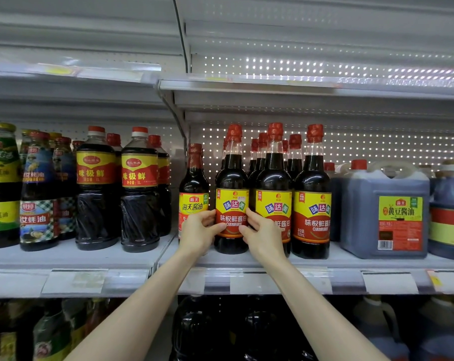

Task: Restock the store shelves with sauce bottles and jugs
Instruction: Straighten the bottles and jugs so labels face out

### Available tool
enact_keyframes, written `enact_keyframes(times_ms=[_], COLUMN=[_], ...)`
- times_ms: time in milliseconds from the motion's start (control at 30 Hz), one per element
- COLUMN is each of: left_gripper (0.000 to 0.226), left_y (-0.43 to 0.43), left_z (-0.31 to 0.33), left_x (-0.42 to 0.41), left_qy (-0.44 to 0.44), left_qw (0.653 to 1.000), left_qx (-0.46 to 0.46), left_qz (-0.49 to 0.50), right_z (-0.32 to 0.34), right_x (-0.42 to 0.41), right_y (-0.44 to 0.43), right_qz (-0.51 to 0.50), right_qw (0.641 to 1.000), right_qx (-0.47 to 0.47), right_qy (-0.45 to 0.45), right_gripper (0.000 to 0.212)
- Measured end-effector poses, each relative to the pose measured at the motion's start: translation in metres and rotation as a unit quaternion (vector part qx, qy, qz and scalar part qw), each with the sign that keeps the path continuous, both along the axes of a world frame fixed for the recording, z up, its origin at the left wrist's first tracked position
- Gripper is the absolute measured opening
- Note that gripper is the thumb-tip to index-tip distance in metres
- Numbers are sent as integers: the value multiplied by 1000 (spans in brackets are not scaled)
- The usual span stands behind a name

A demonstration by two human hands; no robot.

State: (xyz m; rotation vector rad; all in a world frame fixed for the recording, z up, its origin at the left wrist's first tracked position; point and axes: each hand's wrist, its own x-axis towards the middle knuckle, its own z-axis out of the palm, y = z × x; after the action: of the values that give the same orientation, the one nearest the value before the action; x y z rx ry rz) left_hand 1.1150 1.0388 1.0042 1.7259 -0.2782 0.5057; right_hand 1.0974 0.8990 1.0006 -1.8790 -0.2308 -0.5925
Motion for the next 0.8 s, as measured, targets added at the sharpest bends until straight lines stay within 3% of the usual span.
enact_keyframes(times_ms=[800], left_gripper=[57], left_y=[-3], left_z=[-2], left_x=[14], left_qy=[-5], left_qw=[1000], left_qx=[15], left_qz=[11], right_z=[0], right_x=[8], right_y=[9], right_qz=[-37], right_qw=[998], right_qx=[-52], right_qy=[-1], right_gripper=[59])
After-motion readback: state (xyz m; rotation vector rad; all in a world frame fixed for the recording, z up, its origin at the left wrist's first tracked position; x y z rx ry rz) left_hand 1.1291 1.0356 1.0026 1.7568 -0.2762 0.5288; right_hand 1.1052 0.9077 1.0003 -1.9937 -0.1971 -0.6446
